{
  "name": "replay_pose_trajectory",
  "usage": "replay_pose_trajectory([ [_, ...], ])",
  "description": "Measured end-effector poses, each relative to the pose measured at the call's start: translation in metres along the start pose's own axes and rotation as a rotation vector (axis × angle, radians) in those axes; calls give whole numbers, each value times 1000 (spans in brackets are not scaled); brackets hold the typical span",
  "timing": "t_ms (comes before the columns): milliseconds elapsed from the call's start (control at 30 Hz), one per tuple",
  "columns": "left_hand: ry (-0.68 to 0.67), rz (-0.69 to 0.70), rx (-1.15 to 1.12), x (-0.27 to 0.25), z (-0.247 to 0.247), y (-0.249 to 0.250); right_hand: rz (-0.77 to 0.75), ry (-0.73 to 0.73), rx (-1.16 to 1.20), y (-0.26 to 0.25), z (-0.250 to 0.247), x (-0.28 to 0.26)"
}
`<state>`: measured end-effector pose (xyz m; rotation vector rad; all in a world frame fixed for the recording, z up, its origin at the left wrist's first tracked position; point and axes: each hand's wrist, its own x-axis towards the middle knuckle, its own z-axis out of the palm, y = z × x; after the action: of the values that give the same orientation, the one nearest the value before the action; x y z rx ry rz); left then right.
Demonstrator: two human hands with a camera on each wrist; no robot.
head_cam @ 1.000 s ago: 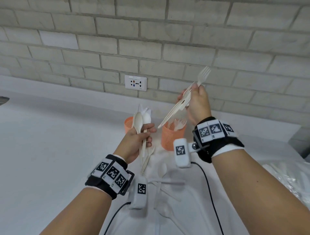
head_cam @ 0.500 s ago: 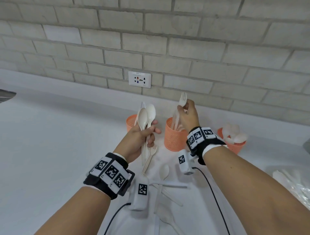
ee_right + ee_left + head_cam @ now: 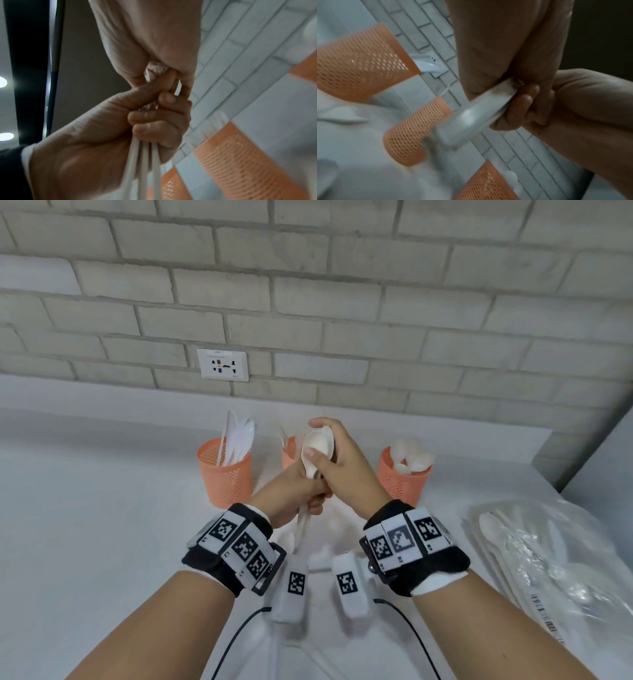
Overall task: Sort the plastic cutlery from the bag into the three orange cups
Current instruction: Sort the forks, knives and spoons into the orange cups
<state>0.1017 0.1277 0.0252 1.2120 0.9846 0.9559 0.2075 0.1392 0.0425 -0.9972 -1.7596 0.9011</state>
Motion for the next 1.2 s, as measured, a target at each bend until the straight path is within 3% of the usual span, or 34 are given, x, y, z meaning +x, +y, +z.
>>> replay_pose_trajectory([
  [167,-21,83,106,28,31,-1,-108,227,-114,3,-55,-11],
  [333,143,79,305,70,58,-15,-220,722,-166,23,-122,6],
  [400,182,53,439,87,68,-26,-230,848,-164,36,-136,12],
  [467,205,54,511,97,77,-34,-192,826,-164,53,-137,15],
  [600,239,122,463,106,89,-44,-99,649,-210,83,-128,15],
  [667,261,139,473,109,90,-47,-79,648,-194,87,-130,15],
  [767,263,155,490,112,89,-48,-81,700,-160,85,-135,20],
  [900,236,149,513,112,88,-45,-78,938,10,77,-143,29],
  [967,230,142,518,111,87,-45,-105,987,4,77,-147,33],
  [1033,221,136,520,111,86,-47,-105,912,-74,81,-143,33],
  [1133,223,142,509,112,86,-47,-46,676,-263,91,-132,27],
  [1200,222,140,513,111,85,-46,-36,615,-317,92,-133,26],
])
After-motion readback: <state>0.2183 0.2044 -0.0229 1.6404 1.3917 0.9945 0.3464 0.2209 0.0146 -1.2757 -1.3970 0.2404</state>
